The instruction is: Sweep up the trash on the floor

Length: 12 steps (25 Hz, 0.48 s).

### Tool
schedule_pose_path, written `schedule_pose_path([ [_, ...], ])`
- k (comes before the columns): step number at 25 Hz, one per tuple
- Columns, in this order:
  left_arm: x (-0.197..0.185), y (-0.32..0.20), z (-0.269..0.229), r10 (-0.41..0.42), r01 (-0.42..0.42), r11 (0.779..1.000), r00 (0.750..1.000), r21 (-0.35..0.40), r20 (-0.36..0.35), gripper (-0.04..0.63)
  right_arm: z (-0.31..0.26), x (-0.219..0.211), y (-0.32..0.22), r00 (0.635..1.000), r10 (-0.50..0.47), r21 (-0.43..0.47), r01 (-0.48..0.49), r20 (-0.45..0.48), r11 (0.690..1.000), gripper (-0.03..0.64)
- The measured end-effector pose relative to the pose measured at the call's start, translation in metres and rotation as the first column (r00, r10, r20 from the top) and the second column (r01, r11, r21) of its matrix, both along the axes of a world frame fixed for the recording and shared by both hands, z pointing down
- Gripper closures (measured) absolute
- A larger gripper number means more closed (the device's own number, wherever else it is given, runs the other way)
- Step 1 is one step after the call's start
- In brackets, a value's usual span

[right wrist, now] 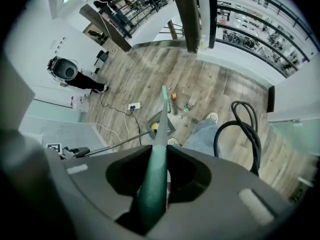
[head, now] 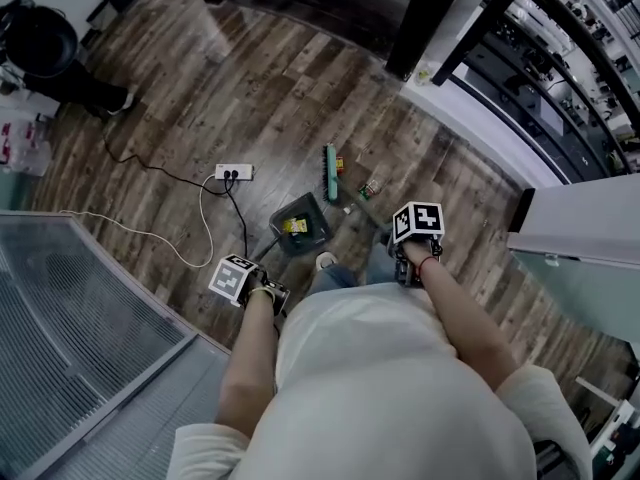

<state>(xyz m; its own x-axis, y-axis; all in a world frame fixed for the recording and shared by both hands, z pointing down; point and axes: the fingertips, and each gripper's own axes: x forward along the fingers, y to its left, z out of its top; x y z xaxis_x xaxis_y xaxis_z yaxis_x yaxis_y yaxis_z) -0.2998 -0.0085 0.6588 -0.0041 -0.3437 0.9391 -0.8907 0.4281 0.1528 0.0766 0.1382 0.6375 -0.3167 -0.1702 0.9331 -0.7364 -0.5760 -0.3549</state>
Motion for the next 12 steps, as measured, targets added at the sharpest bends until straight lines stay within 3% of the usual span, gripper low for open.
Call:
schedule_pose_path([
  [12,0.052,-0.028,-0.001,0.059,-0.059,0.998,0.998,-0.001,0.009,0.505,-0.005,0.069,0.022,0.982,0.187,-0.014,-0.188,-0.039,0.982,0.522],
])
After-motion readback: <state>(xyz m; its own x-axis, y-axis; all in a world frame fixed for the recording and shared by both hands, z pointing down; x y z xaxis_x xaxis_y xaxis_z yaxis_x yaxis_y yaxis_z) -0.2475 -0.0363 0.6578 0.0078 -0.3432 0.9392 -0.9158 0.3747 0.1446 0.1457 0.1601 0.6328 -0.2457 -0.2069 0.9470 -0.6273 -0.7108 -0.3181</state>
